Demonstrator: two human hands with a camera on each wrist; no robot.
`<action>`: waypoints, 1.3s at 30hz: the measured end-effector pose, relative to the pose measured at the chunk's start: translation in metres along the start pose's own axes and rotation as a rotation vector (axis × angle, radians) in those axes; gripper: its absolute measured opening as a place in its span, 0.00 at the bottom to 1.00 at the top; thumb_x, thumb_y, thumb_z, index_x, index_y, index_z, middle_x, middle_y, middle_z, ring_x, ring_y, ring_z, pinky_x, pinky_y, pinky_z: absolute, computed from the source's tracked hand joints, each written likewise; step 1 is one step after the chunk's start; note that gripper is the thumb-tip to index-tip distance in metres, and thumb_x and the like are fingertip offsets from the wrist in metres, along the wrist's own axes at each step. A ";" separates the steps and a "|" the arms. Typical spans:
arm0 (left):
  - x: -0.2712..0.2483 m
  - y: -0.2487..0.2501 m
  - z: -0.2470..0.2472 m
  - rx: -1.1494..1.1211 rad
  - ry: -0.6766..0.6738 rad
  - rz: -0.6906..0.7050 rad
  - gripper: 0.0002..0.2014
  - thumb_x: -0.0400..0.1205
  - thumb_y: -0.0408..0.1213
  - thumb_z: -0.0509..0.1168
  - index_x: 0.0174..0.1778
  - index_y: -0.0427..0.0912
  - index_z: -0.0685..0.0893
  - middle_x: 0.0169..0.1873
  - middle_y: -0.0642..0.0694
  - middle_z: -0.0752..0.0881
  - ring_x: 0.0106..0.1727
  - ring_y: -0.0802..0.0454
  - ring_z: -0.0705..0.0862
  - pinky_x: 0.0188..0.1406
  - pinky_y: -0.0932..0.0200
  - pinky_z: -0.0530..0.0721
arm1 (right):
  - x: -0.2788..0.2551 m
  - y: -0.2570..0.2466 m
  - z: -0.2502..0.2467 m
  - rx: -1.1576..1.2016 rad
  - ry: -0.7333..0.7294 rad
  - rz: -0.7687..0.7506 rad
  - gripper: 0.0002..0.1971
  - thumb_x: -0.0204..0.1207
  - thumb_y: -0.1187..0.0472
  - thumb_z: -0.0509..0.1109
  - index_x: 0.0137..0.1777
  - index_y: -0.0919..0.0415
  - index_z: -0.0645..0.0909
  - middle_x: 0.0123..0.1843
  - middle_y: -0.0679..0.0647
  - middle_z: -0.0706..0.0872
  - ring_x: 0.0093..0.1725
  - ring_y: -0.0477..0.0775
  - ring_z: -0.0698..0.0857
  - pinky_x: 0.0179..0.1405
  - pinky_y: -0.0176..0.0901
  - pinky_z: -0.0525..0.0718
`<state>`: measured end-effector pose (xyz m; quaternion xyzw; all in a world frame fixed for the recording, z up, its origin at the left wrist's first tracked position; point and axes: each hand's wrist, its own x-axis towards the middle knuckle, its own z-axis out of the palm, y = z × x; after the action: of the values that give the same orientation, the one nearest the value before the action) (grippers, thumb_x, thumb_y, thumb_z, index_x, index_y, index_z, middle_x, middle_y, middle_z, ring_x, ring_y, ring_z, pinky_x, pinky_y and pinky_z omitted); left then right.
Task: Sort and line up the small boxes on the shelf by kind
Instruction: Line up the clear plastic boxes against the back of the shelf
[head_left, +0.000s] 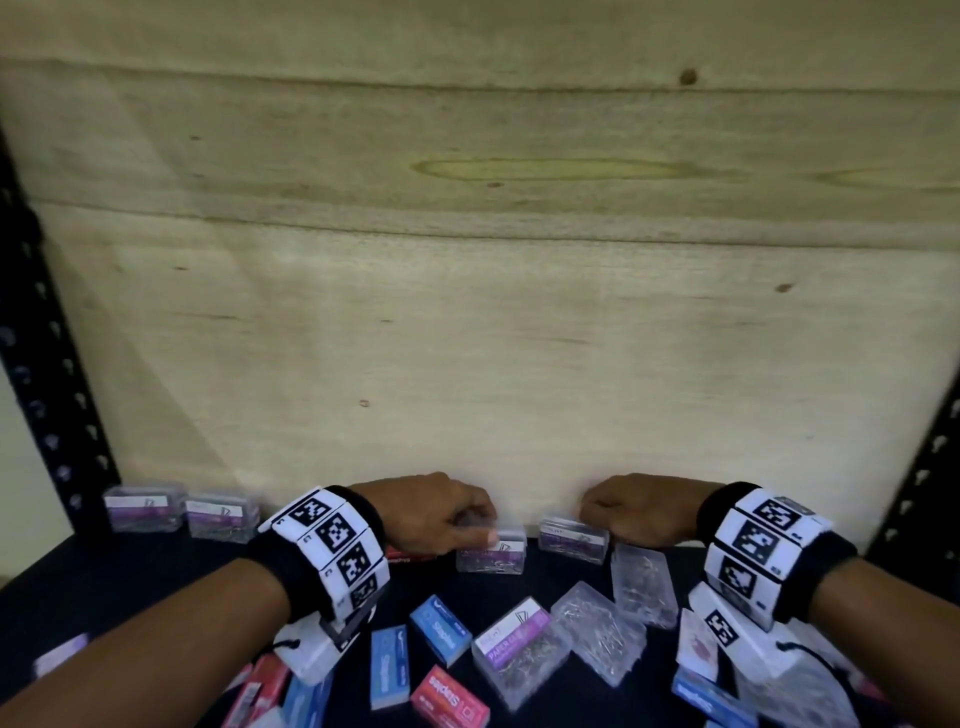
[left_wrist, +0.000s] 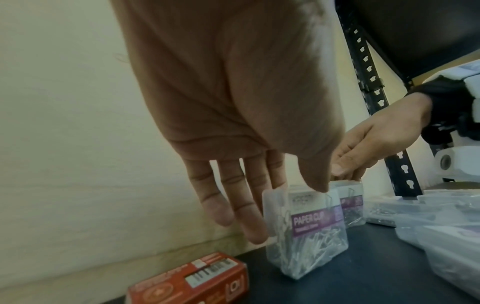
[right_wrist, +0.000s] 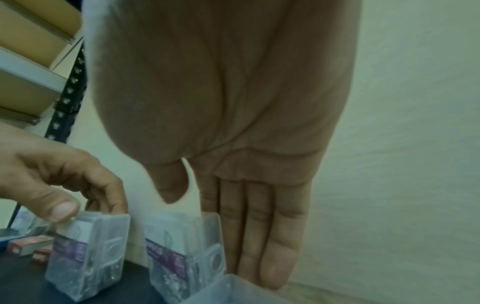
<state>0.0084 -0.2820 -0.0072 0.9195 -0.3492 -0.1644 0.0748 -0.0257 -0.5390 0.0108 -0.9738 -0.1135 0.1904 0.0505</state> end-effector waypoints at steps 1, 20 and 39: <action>0.000 0.000 0.000 -0.002 0.001 0.001 0.23 0.85 0.59 0.58 0.72 0.51 0.75 0.63 0.52 0.84 0.57 0.55 0.82 0.57 0.59 0.80 | 0.000 -0.001 0.000 -0.010 -0.007 -0.009 0.21 0.87 0.42 0.54 0.55 0.58 0.80 0.55 0.57 0.85 0.51 0.52 0.80 0.60 0.50 0.78; -0.098 -0.041 -0.042 0.009 0.153 -0.265 0.18 0.81 0.49 0.71 0.66 0.53 0.80 0.44 0.64 0.78 0.44 0.62 0.78 0.42 0.64 0.74 | -0.001 -0.092 -0.030 -0.199 0.146 -0.187 0.20 0.83 0.41 0.63 0.68 0.52 0.78 0.63 0.51 0.84 0.58 0.53 0.82 0.61 0.49 0.81; -0.235 -0.195 -0.013 0.042 0.137 -0.624 0.18 0.79 0.43 0.72 0.65 0.51 0.82 0.60 0.52 0.83 0.55 0.56 0.80 0.54 0.63 0.78 | 0.091 -0.311 -0.002 -0.309 0.155 -0.407 0.22 0.83 0.46 0.64 0.70 0.57 0.80 0.65 0.56 0.82 0.61 0.60 0.83 0.58 0.53 0.84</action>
<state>-0.0319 0.0200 0.0143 0.9924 -0.0478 -0.1102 0.0251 -0.0053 -0.2153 0.0238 -0.9388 -0.3306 0.0814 -0.0529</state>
